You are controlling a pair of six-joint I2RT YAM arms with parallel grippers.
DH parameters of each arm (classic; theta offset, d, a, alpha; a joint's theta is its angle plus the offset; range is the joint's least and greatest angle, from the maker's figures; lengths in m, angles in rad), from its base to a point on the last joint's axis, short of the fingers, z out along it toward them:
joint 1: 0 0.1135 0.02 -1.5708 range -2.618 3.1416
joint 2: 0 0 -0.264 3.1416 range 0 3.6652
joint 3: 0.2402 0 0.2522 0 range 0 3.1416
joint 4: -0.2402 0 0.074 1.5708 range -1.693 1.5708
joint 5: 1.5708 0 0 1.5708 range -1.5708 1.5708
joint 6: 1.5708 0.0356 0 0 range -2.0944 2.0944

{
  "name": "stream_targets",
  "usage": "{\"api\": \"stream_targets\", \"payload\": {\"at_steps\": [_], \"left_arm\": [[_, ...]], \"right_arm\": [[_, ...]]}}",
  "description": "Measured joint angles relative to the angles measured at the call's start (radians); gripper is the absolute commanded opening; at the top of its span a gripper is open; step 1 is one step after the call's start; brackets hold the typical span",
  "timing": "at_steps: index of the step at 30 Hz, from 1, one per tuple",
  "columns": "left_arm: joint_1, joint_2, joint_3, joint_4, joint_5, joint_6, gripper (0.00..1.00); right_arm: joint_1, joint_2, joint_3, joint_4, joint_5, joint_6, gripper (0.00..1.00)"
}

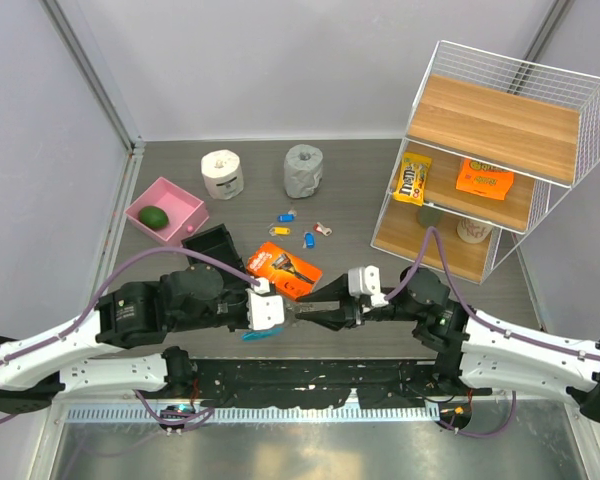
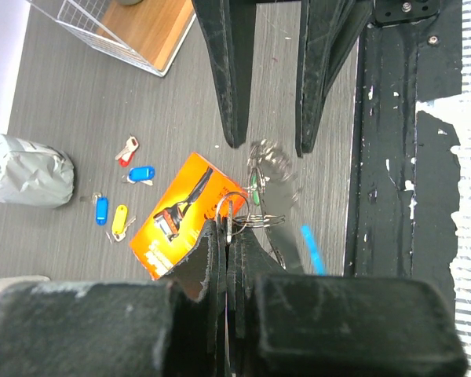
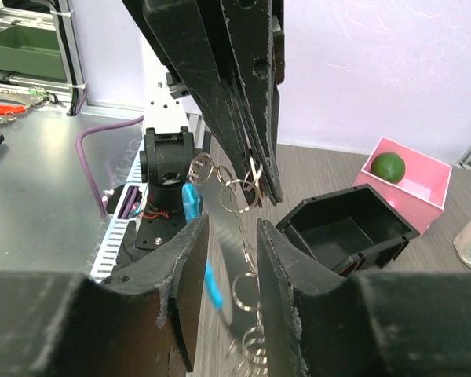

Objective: Remove the keys from the keyring

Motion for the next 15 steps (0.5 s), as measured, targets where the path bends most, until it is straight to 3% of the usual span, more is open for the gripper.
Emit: {"api": "stream_targets", "payload": {"at_steps": [15], "left_arm": [[0.0,0.0,-0.003,0.0,-0.001,0.0,0.0]], "right_arm": [[0.074,0.132,0.053,0.048,-0.011,-0.055,0.31]]}}
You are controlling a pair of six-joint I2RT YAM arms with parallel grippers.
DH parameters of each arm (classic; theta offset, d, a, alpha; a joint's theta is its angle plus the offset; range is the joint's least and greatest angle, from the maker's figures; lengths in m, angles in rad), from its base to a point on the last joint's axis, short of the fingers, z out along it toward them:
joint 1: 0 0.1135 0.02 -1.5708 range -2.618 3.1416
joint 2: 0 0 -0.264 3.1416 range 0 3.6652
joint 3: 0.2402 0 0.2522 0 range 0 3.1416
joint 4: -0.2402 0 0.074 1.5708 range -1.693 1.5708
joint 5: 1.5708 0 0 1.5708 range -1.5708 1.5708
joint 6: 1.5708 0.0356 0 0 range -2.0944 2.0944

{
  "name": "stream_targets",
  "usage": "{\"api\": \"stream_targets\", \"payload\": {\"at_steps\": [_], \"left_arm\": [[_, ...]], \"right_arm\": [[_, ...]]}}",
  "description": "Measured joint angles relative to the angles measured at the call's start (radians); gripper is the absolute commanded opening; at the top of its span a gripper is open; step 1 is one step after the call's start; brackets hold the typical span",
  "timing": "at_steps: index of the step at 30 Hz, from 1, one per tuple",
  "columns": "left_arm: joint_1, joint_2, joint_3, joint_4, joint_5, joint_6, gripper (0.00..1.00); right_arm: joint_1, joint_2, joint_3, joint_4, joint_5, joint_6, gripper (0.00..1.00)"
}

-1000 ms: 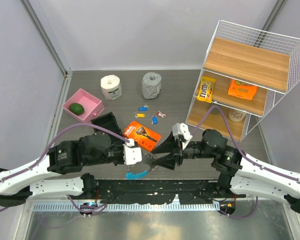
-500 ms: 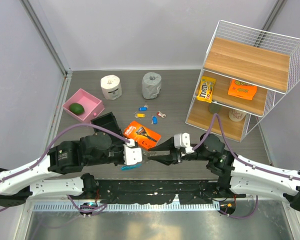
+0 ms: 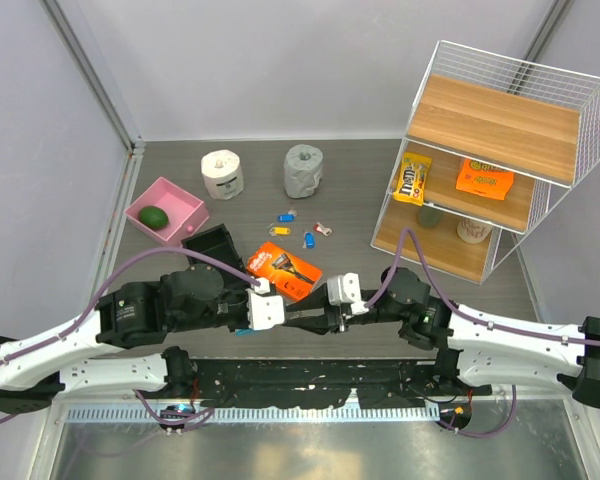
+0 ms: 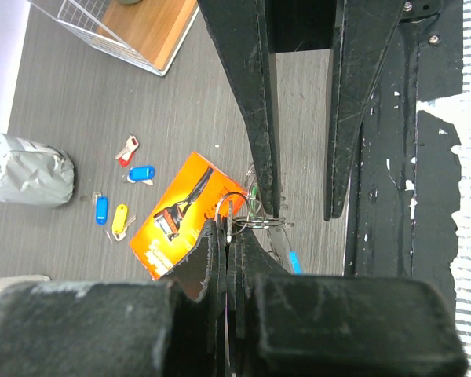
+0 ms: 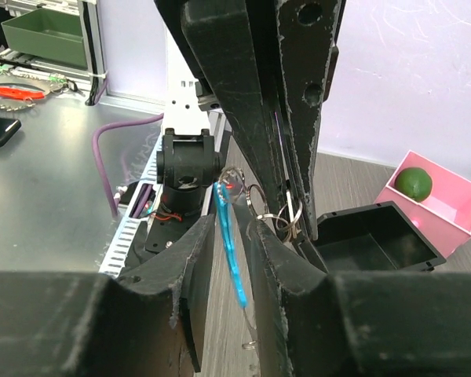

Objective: Remove the keys from the keyring

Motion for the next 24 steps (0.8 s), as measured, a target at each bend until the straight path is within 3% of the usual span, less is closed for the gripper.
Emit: {"api": "stream_targets", "payload": {"at_steps": [10,14,24], "left_arm": [[0.0,0.0,0.0,-0.001,-0.008,0.0,0.0],[0.0,0.0,0.0,0.0,-0.03,0.0,0.0],[0.0,0.0,-0.002,0.0,-0.067,-0.002,0.0]], "right_arm": [[0.013,0.048,0.023,0.018,0.029,-0.003,0.24],[0.018,0.052,0.023,0.019,0.06,-0.002,0.36],[0.02,0.038,0.023,0.02,0.12,-0.002,0.33]]}}
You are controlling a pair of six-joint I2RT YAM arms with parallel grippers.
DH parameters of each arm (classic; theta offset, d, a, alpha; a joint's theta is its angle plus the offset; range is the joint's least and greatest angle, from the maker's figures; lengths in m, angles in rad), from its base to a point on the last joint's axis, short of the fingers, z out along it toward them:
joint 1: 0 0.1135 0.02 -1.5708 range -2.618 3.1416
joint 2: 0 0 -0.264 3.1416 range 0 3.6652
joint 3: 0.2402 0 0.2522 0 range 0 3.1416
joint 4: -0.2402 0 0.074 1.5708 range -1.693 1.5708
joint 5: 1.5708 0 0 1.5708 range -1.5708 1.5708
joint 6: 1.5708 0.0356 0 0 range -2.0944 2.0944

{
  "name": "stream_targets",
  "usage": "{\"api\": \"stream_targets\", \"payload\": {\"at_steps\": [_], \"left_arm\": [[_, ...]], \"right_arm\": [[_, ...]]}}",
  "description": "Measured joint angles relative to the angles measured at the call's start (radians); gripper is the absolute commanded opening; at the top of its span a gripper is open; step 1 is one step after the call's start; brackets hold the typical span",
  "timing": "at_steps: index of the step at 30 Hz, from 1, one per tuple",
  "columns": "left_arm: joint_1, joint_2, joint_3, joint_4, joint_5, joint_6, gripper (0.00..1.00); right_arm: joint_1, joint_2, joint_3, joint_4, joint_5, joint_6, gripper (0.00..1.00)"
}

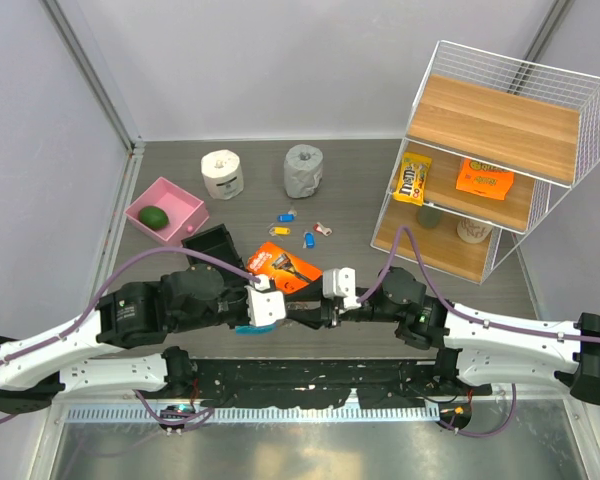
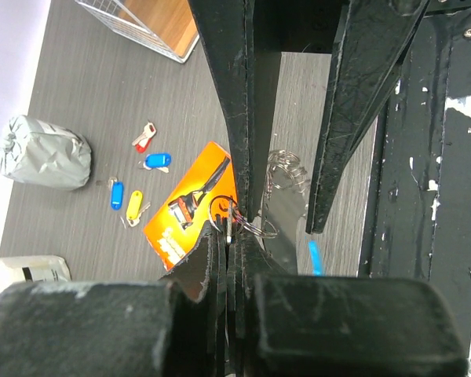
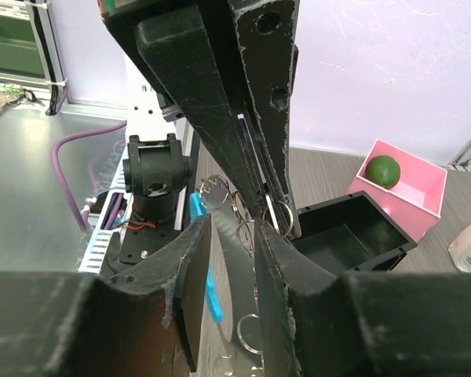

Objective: Remove the keys from the keyring

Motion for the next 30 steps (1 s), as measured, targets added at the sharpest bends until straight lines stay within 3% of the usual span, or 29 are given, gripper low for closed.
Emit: {"api": "stream_targets", "payload": {"at_steps": [17,30], "left_arm": [[0.0,0.005,0.0,0.007,-0.03,-0.007,0.0],[0.0,0.039,0.031,-0.003,-0.03,-0.049,0.0]], "right_arm": [[0.01,-0.003,-0.018,-0.002,0.024,0.008,0.32],[0.01,-0.014,-0.023,-0.007,0.047,0.011,0.38]]}}
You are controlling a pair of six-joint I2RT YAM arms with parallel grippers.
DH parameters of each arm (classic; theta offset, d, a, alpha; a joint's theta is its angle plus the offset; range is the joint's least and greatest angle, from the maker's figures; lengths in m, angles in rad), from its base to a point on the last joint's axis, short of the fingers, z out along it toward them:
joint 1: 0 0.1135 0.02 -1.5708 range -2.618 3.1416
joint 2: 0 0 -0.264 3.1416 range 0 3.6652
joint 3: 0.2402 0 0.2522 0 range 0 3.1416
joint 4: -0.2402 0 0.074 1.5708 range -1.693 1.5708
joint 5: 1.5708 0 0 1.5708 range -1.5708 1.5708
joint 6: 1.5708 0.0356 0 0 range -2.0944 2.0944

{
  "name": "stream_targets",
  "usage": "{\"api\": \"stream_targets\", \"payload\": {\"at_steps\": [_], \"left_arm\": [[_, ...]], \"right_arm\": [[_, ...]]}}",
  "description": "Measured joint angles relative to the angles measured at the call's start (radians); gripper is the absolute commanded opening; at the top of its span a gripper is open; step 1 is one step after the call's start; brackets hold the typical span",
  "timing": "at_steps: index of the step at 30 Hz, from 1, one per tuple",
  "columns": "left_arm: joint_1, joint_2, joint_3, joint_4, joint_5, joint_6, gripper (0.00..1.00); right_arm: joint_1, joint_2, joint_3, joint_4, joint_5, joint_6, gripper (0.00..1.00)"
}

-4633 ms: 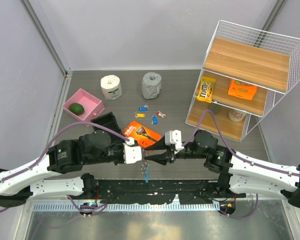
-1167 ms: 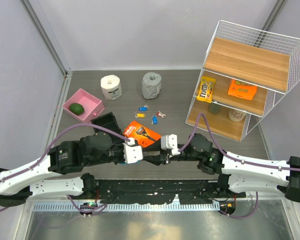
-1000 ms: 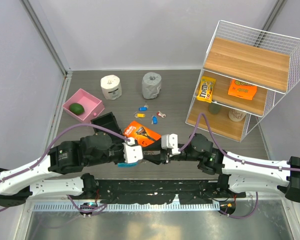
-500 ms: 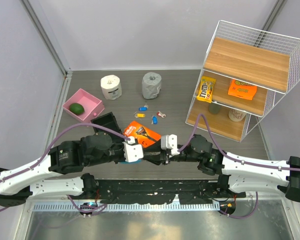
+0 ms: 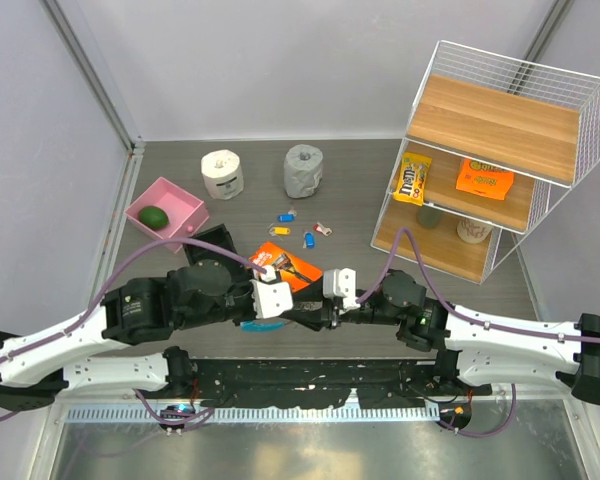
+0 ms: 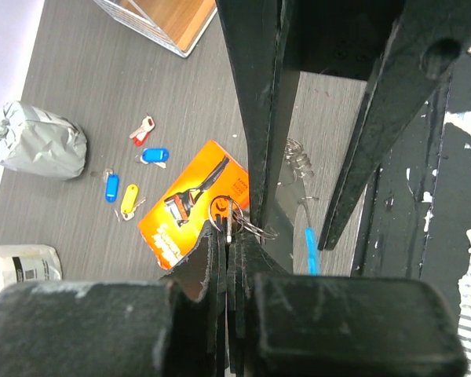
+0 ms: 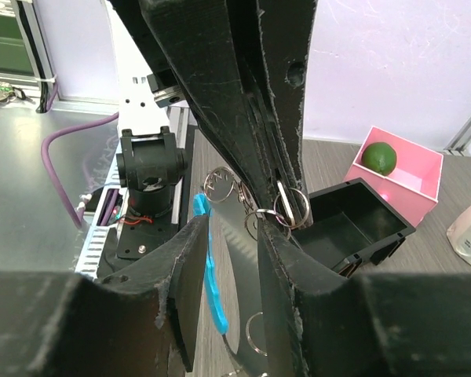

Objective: Remove the keys from the keyring

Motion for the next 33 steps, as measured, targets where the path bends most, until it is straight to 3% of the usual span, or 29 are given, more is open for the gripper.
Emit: {"api": "stream_targets", "payload": {"at_steps": [7,9,11,13,23,33], "left_arm": [[0.0,0.058,0.044,-0.032,-0.016,-0.056,0.0],[-0.001,0.063,0.044,-0.037,-0.027,-0.069,0.0],[-0.007,0.071,0.045,-0.039,-0.045,-0.089,0.0],[-0.019,0.08,0.048,-0.047,-0.066,-0.103,0.0],[-0.032,0.058,0.039,-0.02,-0.108,-0.114,0.0],[-0.047,-0.006,-0.024,0.049,-0.087,-0.06,0.0]], "right_arm": [[0.0,0.026,0.0,0.015,0.003,0.0,0.37],[0.0,0.032,0.0,0.015,0.012,0.0,0.28],[0.0,0.035,0.0,0.016,0.032,0.006,0.1],[0.0,0.039,0.0,0.016,0.06,0.023,0.05],[0.001,0.007,0.0,0.002,0.126,0.147,0.05],[-0.03,-0.04,-0.006,-0.029,0.137,0.642,0.06]]}}
